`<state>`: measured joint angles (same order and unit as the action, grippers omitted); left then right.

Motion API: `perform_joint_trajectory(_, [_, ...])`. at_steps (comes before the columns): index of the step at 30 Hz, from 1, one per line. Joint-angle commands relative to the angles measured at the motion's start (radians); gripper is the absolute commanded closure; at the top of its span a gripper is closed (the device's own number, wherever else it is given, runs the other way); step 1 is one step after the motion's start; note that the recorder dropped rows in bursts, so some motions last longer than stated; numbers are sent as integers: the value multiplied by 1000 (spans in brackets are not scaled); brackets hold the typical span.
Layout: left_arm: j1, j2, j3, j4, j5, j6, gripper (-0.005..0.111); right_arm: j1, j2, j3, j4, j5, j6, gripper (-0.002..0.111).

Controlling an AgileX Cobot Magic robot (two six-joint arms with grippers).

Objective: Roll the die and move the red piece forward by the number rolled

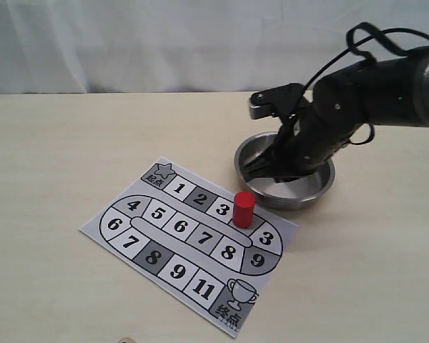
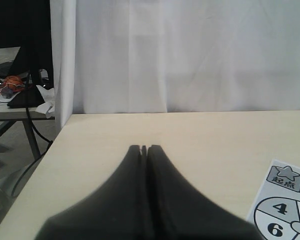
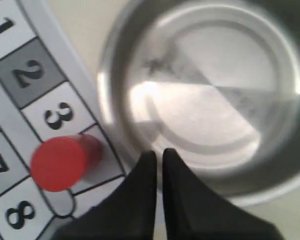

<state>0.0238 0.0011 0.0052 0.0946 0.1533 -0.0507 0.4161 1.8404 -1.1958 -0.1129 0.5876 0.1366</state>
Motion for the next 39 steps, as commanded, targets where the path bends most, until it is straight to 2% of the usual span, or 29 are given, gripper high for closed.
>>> perform_joint_trajectory(1, [0, -1, -5, -2, -14, -2, 107, -106, -27, 4, -6, 69, 9, 104])
perform_joint_trajectory(8, [0, -1, -5, -2, -14, -2, 107, -257, -29, 4, -6, 123, 7, 104])
perform_joint_trajectory(13, [0, -1, -5, -2, -14, -2, 107, -328, -29, 4, -3, 149, -2, 104])
perform_joint_trajectory(27, [0, -1, -5, -2, -10, -2, 107, -336, -91, 4, 32, 209, -113, 104])
perform_joint_trajectory(33, [0, -1, -5, -2, -10, -2, 107, -336, -214, 4, 167, 261, -204, 104])
perform_joint_trajectory(39, [0, -1, -5, -2, -10, -2, 107, -336, -371, 61, 153, 244, -200, 104])
